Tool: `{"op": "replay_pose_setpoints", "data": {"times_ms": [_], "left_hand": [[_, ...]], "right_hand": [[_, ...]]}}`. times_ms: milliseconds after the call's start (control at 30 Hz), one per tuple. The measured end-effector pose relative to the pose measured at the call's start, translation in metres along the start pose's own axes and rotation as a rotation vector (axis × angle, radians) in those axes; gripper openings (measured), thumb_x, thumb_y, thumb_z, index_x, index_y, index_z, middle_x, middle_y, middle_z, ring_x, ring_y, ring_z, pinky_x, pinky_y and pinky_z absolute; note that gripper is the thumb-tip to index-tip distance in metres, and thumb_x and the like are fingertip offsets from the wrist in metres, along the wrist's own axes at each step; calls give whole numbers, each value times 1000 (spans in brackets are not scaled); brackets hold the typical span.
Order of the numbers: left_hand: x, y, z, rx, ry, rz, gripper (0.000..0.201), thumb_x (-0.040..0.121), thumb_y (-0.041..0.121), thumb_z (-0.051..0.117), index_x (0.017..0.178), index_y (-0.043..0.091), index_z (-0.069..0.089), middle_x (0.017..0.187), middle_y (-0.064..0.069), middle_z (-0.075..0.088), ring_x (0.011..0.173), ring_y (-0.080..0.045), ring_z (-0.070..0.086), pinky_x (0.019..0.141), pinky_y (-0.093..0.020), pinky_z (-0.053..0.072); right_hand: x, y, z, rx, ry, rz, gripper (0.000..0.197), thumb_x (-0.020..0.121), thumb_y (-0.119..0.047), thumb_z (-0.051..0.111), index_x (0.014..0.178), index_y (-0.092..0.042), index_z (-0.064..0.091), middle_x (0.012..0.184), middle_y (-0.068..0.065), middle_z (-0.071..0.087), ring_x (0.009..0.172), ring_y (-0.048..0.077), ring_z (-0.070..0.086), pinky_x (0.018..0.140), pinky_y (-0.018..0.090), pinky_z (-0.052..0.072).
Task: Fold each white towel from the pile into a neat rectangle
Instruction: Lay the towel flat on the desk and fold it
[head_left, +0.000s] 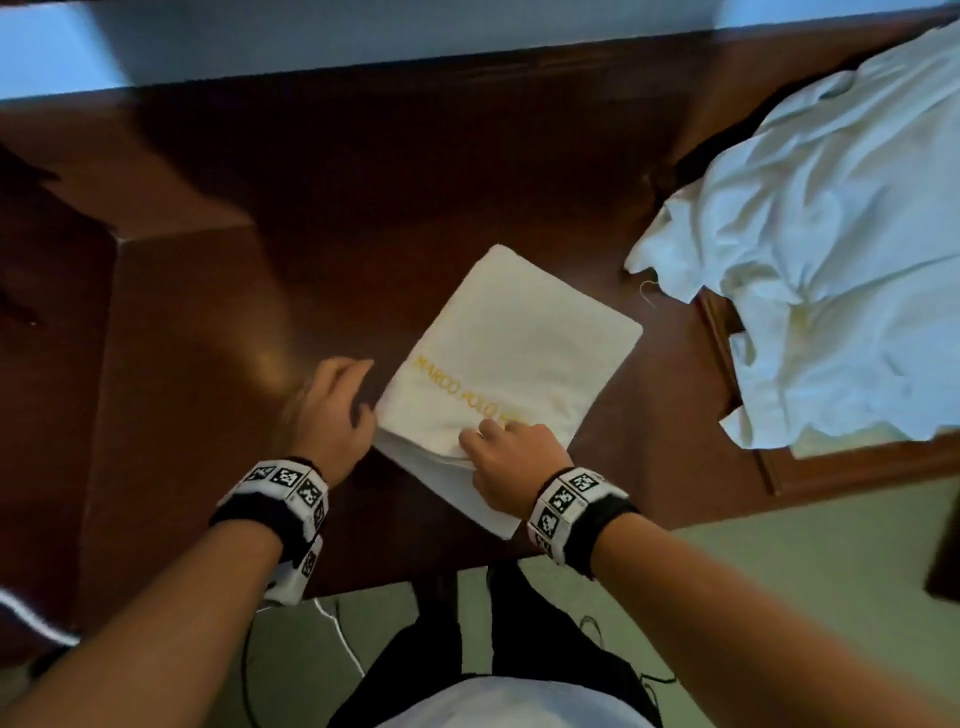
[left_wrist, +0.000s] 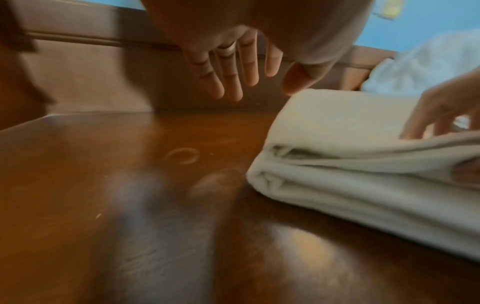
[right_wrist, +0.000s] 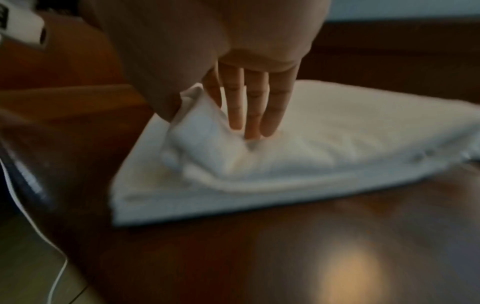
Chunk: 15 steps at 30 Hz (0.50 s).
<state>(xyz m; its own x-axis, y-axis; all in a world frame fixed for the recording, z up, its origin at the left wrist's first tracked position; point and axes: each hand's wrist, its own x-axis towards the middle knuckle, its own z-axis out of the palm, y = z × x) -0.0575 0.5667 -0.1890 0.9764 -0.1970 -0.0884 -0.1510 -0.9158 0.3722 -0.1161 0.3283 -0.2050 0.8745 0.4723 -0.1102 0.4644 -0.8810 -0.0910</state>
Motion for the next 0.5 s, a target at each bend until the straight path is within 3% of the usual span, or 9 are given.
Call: {"op": "replay_pose_setpoints", "data": {"times_ms": [133, 233, 333, 400, 500], "left_hand": [[-9, 5, 20, 280, -257, 365, 71, 70, 42, 50, 136, 17, 55, 137, -10, 53, 111, -36, 57, 86, -46, 51], [-7, 8, 35, 420, -355, 550, 76, 61, 45, 71, 132, 20, 59, 137, -13, 56, 115, -37, 56, 87, -47, 50], [0, 22, 48, 454, -305, 640, 73, 55, 31, 87, 122, 15, 65, 125, -14, 63, 102, -37, 61, 78, -45, 52], [2, 41, 52, 455, -252, 692, 57, 58, 24, 85, 111, 13, 67, 113, -13, 65, 92, -35, 61, 71, -42, 50], [0, 59, 50, 398, -137, 693, 30, 66, 18, 76, 93, 11, 65, 95, -11, 61, 81, -33, 57, 65, -40, 45]], "right_hand": [[-30, -15, 31, 54, -55, 126, 44, 58, -22, 79, 97, -11, 62, 103, 11, 61, 77, 32, 59, 51, 33, 45], [-49, 6, 33, 104, -47, 122, 43, 59, -12, 76, 101, -7, 64, 121, 13, 61, 91, 33, 62, 57, 36, 54], [-62, 39, 33, 122, -32, 217, 40, 60, 0, 75, 99, -5, 68, 121, 17, 64, 100, 36, 65, 59, 40, 58], [-72, 54, 30, 131, 11, 337, 34, 65, 0, 68, 99, -7, 69, 117, 20, 64, 100, 40, 63, 66, 45, 59], [-89, 52, 22, 91, 161, 503, 28, 68, -9, 55, 94, -8, 67, 100, 15, 60, 85, 36, 55, 66, 41, 49]]}}
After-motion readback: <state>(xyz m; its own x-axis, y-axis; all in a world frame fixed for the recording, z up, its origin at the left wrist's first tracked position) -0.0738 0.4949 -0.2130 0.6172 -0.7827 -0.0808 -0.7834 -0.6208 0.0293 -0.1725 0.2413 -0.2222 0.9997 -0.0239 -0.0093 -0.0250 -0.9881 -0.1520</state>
